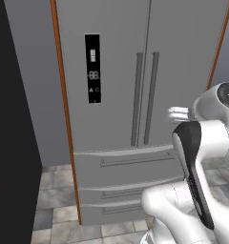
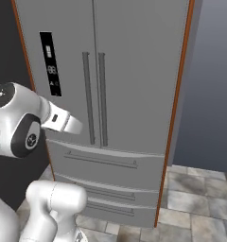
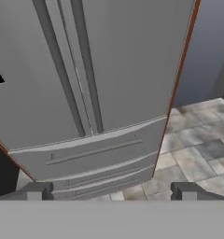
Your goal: Move the hot dog bun to the plate on the dining table and place the condiment next to that plate. Then navigate to the fridge and take the sausage and place it on the plate as well.
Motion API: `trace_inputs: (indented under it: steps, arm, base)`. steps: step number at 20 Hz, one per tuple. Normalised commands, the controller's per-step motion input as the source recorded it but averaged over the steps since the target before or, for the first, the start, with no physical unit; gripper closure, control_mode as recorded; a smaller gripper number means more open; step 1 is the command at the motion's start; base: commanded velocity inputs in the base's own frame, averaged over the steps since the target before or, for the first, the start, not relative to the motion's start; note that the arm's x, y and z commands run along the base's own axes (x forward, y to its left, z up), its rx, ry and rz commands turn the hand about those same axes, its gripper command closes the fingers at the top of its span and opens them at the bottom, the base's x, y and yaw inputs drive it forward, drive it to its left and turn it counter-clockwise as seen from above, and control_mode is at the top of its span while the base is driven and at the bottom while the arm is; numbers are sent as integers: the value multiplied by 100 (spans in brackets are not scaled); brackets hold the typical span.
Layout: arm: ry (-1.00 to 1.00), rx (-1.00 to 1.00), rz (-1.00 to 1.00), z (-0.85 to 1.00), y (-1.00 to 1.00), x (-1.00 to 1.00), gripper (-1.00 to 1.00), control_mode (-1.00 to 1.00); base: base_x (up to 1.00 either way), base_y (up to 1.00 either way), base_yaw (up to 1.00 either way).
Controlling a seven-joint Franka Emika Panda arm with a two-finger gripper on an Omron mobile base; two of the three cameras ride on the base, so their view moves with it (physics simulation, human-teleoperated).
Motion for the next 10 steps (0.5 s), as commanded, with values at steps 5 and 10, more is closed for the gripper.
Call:
trace_inputs:
  steps: [5,10]
  arm:
    - [0,0,17,0,-6,63,-100,-100]
    - [3,0,8,0,0,69,-100,-100]
  base:
    - [0,0,0]
    - [0,0,0]
